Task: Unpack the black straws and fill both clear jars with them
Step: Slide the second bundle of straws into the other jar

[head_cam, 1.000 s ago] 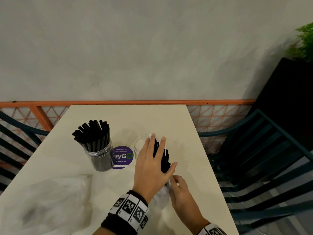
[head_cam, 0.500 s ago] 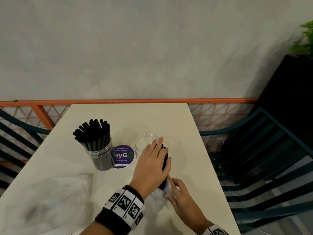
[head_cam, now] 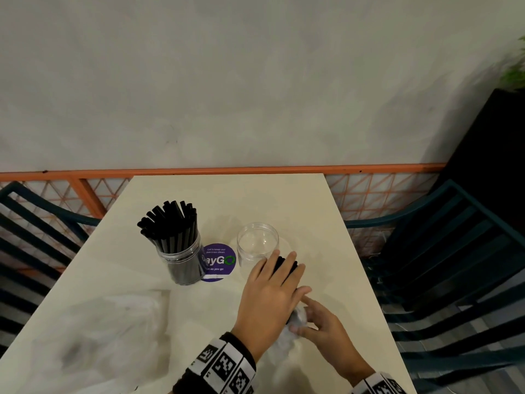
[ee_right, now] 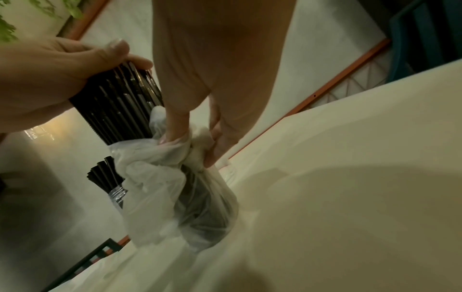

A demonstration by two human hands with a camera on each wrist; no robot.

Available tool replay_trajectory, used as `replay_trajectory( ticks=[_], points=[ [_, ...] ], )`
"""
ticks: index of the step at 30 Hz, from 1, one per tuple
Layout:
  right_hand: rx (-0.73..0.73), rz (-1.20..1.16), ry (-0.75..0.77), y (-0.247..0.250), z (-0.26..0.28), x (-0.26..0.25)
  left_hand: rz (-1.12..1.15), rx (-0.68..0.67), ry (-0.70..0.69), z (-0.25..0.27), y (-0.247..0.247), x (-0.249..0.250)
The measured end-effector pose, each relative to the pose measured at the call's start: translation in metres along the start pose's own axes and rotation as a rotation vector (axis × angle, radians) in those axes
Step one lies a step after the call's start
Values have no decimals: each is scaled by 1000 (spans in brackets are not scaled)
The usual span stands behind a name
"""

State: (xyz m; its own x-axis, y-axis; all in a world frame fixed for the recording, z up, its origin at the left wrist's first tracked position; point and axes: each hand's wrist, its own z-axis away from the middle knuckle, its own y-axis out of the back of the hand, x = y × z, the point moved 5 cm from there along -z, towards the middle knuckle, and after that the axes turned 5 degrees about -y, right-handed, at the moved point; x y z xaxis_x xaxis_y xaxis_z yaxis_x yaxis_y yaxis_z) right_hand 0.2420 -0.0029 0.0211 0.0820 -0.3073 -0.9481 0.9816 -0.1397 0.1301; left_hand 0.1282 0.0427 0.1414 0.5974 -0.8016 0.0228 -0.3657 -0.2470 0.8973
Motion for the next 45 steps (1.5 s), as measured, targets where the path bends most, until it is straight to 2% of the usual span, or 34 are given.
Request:
replay_trajectory(
  ticks=[4, 7, 11, 14, 19, 22, 26, 30, 35, 41, 45],
  points=[
    [-31, 27, 12, -4, 3, -11, 36, -18, -11, 3, -1, -2],
    [61, 15, -27, -2, 8, -13, 151, -7, 10, 6, 4, -11],
    [237, -5, -44, 14, 16, -35, 436, 60, 104, 5, 14, -40],
    [404, 161, 82, 34, 22, -76, 581, 7, 110, -5, 19, -60],
    [722, 624, 341, 55, 15, -147, 571, -101, 97, -32, 20, -84],
    [776, 810, 523, 55, -5, -172, 494, -138, 136, -48, 7, -90],
    [752, 1013, 660, 39, -33, -188, 510, -172, 285, -55, -29, -101],
    [703, 1105, 757, 26, -51, -195, 533, -61, 397, -52, -56, -112],
    [660, 1178, 883, 6, -58, -202, 467, -52, 407, -48, -79, -121],
    [481, 1287, 1042, -19, -62, -207, 469, -244, 433, -39, -89, -121],
    [339, 1392, 1117, -29, -64, -199, 737, -299, 439, -35, -78, -128]
  ],
)
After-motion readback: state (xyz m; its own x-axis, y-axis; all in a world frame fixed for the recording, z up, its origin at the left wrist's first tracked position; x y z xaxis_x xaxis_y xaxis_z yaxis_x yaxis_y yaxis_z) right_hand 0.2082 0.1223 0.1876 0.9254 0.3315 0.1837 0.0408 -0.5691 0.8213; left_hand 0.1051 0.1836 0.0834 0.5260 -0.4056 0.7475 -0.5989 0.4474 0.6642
